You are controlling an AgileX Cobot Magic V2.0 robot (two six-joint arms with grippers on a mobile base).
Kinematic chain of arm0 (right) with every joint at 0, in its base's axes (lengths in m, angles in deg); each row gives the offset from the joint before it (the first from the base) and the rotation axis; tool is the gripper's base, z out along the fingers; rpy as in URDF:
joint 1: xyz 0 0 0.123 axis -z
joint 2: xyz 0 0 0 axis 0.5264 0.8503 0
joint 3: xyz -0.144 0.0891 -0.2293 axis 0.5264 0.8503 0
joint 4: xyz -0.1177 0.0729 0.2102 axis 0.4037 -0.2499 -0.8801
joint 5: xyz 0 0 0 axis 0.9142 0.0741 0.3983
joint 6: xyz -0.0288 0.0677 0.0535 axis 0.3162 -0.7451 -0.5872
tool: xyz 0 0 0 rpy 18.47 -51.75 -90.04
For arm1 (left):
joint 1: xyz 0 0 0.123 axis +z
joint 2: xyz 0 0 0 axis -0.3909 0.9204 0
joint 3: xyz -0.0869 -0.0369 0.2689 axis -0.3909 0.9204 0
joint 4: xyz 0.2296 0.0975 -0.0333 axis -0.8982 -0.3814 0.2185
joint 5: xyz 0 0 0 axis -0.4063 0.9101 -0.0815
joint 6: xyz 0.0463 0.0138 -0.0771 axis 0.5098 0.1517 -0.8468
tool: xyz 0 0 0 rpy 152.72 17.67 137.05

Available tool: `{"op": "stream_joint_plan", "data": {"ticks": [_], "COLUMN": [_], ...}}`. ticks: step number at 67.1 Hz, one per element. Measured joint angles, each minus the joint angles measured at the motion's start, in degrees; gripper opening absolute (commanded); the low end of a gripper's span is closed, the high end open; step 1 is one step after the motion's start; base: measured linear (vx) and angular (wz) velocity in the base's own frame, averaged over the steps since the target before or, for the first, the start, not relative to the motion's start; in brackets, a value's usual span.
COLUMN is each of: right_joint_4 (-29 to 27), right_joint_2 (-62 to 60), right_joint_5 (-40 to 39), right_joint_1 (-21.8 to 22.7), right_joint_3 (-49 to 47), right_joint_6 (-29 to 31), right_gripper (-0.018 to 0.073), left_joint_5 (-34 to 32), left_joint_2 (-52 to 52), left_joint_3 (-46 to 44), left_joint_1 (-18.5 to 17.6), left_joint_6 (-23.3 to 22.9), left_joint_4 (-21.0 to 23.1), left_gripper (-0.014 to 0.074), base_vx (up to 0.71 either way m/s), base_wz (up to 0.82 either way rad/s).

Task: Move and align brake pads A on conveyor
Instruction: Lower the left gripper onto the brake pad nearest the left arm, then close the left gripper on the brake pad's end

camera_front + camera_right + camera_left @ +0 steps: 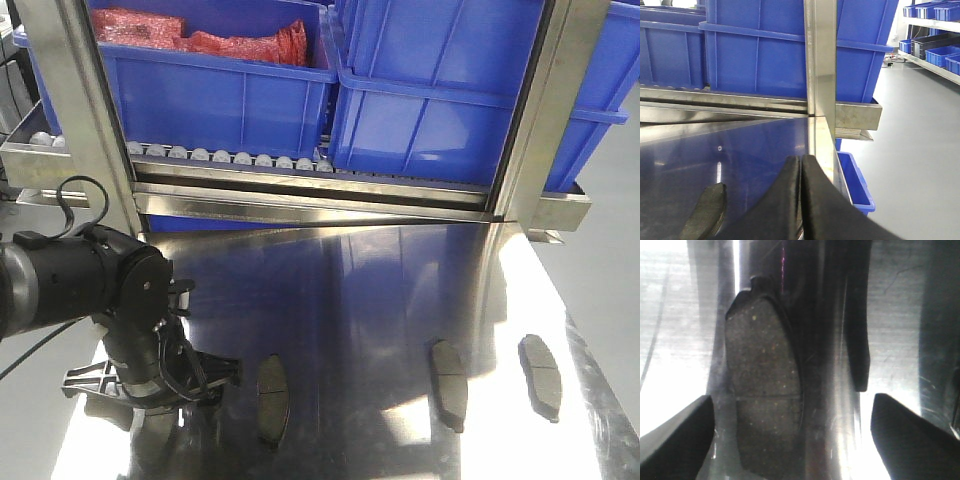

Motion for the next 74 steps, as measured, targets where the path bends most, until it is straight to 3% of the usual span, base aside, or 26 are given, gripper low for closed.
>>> {"op": "stream_joint_plan", "data": {"ticks": [74], "right_joint_4": [0.0], "right_joint_2": [0.0], "right_joint_5": [0.0], "right_joint_1": [0.0], "right_joint_3": [0.0], "right_joint_6": [0.0], "right_gripper": [-0.0007], "left_joint_5": [-2.34], "left_joint_2": [0.23], "left_joint_3": [-0.05], "left_joint_1": [1.73], "left_joint_6": [2.48], "left_joint_4": [-0.4], "left_gripper": [0.059], "base_vx": [0.0], "base_wz": [0.0]}}
